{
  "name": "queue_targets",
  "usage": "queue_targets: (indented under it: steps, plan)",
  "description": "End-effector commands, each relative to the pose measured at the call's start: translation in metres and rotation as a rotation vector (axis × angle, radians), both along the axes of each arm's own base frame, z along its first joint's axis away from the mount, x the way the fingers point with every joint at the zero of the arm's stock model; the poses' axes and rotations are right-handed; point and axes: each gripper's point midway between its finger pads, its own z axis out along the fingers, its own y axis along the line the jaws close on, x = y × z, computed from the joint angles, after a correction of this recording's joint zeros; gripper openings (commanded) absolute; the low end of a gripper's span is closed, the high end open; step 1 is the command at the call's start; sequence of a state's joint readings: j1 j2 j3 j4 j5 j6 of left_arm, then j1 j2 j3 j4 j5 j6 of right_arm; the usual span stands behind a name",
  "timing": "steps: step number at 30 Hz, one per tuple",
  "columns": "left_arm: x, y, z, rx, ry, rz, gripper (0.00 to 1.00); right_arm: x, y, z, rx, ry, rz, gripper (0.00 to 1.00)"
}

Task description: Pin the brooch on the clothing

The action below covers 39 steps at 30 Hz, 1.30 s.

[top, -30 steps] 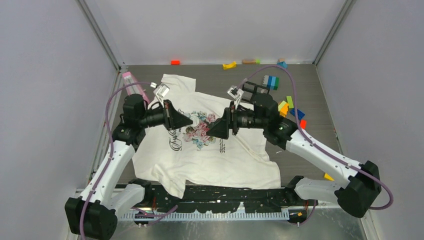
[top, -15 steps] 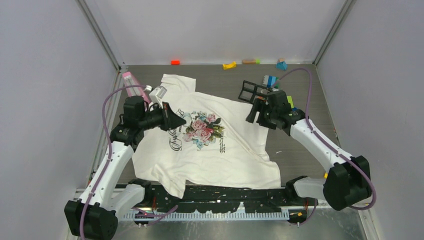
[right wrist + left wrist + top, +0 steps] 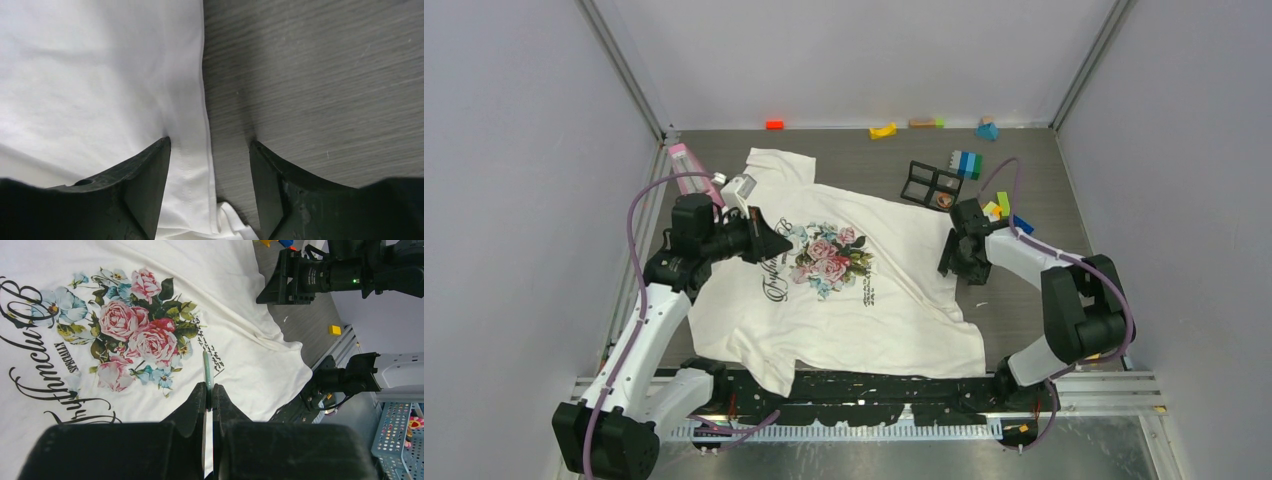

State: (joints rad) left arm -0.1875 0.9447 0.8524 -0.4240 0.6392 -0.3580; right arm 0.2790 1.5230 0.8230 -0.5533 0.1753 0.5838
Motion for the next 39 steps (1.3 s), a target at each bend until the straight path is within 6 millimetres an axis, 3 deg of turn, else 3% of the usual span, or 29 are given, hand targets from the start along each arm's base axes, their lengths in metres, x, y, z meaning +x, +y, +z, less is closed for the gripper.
queue_targets:
  steps: [1,4,9,19,28,37,39]
  plan:
    - [0.003,-0.001,0.021,-0.02,-0.068,-0.004,0.0,0.023,-0.002,0.005,-0.013,-0.06,-0.038,0.62]
    - [0.004,-0.003,0.021,-0.03,-0.058,-0.016,0.0,0.028,-0.003,0.004,-0.013,-0.074,-0.047,0.59]
    - [0.003,-0.003,0.021,-0.03,-0.057,-0.017,0.0,0.036,-0.005,-0.005,-0.02,-0.054,-0.049,0.45]
    - [0.008,-0.002,0.017,-0.03,-0.043,0.011,0.0,0.053,-0.026,-0.009,-0.08,-0.062,-0.11,0.02]
    - [0.007,-0.004,0.007,-0.117,0.049,0.078,0.0,0.072,-0.072,0.001,-0.182,-0.099,-0.231,0.01]
    - [0.006,0.015,-0.016,-0.071,0.083,0.219,0.0,0.075,-0.091,0.013,-0.224,-0.111,-0.268,0.01]
    - [0.007,0.023,-0.026,-0.058,0.094,0.284,0.0,0.075,-0.094,0.022,-0.238,-0.123,-0.269,0.09]
